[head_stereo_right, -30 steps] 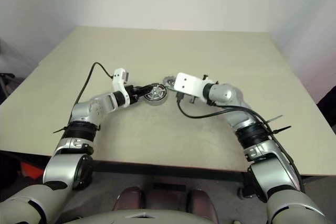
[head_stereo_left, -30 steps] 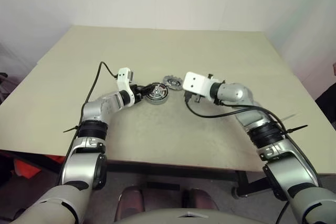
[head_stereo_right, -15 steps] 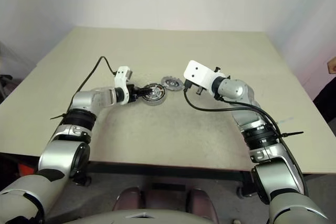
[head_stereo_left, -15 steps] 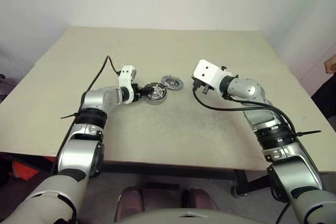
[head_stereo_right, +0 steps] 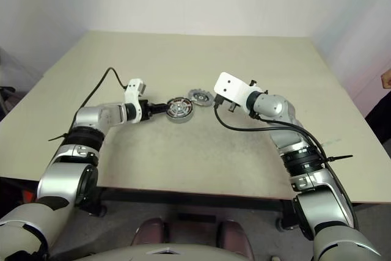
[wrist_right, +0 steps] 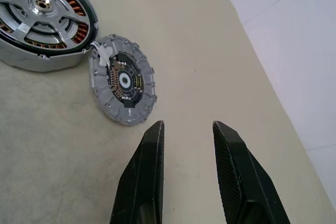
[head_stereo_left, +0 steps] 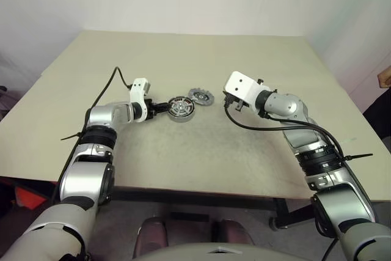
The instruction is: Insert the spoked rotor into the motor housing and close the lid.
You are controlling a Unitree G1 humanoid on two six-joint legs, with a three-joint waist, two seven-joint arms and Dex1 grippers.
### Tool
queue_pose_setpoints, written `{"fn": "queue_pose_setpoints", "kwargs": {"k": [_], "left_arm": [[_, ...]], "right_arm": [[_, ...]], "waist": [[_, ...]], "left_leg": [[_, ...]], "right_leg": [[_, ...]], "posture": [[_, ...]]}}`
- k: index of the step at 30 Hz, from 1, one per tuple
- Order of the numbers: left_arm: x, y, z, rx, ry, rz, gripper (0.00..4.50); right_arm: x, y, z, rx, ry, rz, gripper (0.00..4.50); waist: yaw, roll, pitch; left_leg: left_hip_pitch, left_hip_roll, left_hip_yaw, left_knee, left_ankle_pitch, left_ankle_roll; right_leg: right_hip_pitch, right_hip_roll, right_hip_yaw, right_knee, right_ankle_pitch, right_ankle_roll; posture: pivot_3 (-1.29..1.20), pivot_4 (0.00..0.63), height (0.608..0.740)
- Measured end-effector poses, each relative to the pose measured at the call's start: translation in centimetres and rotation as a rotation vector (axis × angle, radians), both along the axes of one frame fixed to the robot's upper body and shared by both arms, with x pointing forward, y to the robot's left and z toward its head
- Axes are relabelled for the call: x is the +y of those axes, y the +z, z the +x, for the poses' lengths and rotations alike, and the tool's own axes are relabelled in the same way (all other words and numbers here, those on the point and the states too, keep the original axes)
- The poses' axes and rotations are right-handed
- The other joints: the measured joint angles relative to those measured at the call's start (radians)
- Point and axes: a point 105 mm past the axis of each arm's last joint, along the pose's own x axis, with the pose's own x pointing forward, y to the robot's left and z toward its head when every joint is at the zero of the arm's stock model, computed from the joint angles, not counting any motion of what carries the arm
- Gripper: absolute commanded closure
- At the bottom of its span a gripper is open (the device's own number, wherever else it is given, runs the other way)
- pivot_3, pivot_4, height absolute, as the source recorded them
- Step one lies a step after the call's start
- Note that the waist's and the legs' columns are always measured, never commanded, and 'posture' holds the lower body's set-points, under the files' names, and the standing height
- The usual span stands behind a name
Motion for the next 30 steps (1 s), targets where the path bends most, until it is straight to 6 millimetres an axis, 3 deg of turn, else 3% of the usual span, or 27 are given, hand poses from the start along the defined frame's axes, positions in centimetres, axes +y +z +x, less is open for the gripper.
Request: {"fn": "queue_pose_setpoints", "kwargs": {"k": [5, 12, 25, 28, 30], "left_arm": [[-1.3, 0.2, 0.2, 0.0, -0.032, 0.004, 1.36], [-2.3, 0.6, 0.5, -0.002, -0.049, 0.02, 3.53], [-2.3, 0.6, 0.6, -0.006, -0.055, 0.035, 3.53], [-2.3, 0.6, 0.5, -0.014, -0.065, 0.037, 4.31], [-2.2, 0.3, 0.2, 0.001, -0.08, 0.043, 4.37]], "right_arm": [[0.0, -0.1, -0.1, 0.0, -0.001, 0.003, 2.89], [0.2, 0.1, -0.2, -0.007, -0.006, 0.012, 2.89], [0.2, 0.1, -0.1, -0.009, -0.01, 0.013, 2.89], [0.2, 0.1, -0.1, -0.01, -0.01, 0.014, 2.89], [0.1, 0.1, -0.1, -0.011, -0.012, 0.014, 2.89]], "waist": [[0.008, 0.0, 0.0], [0.021, 0.0, 0.0], [0.021, 0.0, 0.0], [0.021, 0.0, 0.0], [0.021, 0.0, 0.0]], "left_leg": [[0.0, 0.0, 0.0, 0.0, 0.0, 0.0], [0.001, 0.0, 0.0, 0.0, 0.0, 0.0], [0.001, 0.0, 0.0, -0.001, 0.0, 0.0], [0.001, 0.0, 0.0, -0.001, 0.0, 0.0], [0.001, 0.0, 0.0, -0.001, 0.0, 0.0]], "right_leg": [[0.0, 0.0, 0.0, 0.0, 0.0, 0.0], [0.001, 0.0, 0.0, 0.0, 0.0, 0.0], [0.001, 0.0, 0.0, 0.0, 0.0, 0.0], [0.001, 0.0, 0.0, 0.0, 0.0, 0.0], [0.0, 0.0, 0.0, -0.001, 0.0, 0.0]], "posture": [[0.0, 0.0, 0.74], [0.0, 0.0, 0.74], [0.0, 0.0, 0.74], [0.0, 0.0, 0.74], [0.0, 0.0, 0.74]]}}
